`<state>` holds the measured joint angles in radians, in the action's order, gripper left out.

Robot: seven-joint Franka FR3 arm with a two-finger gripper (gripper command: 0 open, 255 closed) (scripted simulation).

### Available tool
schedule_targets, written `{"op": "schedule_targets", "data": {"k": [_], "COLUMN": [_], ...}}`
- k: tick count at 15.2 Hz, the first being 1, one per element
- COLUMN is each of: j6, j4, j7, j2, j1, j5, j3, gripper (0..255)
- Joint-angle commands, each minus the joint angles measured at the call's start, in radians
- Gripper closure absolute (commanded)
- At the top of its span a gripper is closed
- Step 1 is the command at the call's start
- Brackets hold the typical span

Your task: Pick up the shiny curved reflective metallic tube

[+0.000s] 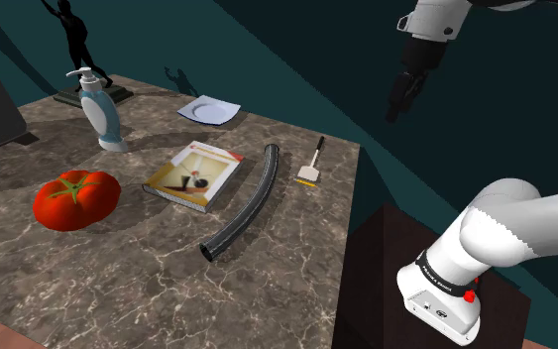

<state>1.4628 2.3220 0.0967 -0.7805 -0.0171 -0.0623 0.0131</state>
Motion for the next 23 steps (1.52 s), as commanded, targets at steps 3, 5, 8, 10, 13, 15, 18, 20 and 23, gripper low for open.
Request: {"op": "schedule_targets", "data": {"k": [3,5,8,10,13,15,18,20,23], "j6": [0.046,0.094,0.169,0.221,0.3,0.353,0.431,0.481,0.551], "j4": [0.03,0.053,0.077,0.084,0.084,0.075,0.05,0.026,-0.022], "j7": [-0.067,-0.133,-0.231,-0.297,-0.395,-0.461,-0.564,-0.636,-0.751], "j2": [0.011,0.029,0.071,0.108,0.178,0.233,0.327,0.397,0.514], "j1": [0.002,0.005,0.009,0.01,0.009,0.006,-0.005,-0.015,-0.031], "j5": [-0.03,-0.06,-0.1,-0.122,-0.148,-0.158,-0.16,-0.149,-0.113], "j3": [0.046,0.093,0.163,0.21,0.28,0.327,0.396,0.44,0.504], "gripper": [0,0,0,0,0,0,0,0,0]}}
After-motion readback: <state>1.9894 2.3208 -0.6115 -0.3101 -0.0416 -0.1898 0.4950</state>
